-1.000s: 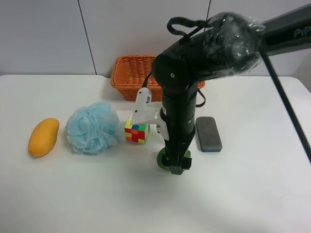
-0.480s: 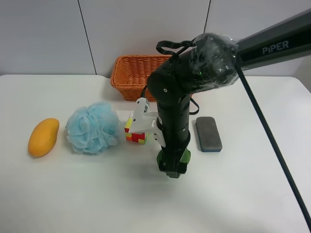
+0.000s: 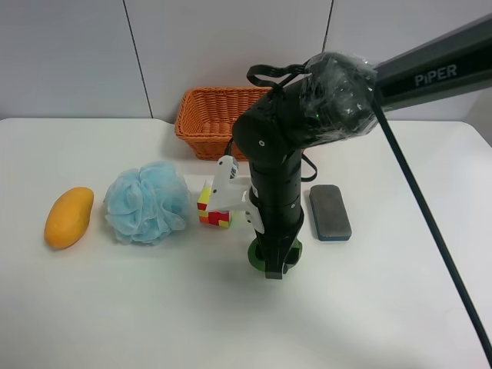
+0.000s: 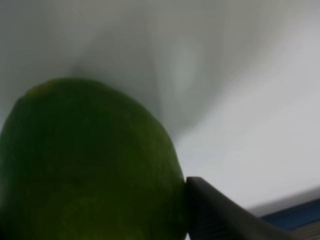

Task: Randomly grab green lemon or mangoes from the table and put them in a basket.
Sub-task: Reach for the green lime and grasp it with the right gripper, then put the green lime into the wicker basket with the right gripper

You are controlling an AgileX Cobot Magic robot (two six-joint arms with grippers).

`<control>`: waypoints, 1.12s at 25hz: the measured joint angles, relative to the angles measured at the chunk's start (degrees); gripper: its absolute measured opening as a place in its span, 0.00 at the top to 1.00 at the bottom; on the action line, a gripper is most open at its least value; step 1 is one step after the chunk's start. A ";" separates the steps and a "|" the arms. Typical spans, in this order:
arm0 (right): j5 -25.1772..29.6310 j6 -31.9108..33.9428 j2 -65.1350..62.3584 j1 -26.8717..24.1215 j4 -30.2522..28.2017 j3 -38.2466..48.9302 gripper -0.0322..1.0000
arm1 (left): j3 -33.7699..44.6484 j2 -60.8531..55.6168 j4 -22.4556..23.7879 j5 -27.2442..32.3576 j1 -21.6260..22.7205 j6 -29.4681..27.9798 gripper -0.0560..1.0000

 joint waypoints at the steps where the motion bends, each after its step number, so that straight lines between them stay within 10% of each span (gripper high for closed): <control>1: 0.06 0.00 0.00 0.00 0.00 0.00 0.34 | 0.00 0.00 0.00 0.00 0.00 0.00 0.01; 13: 1.53 1.22 -8.99 0.07 -2.72 -8.36 0.34 | 0.00 0.00 0.00 0.00 0.00 0.00 0.01; 28: -4.80 24.29 -6.58 -8.41 -28.56 -26.16 0.34 | 0.00 0.00 0.00 0.00 0.00 0.00 0.01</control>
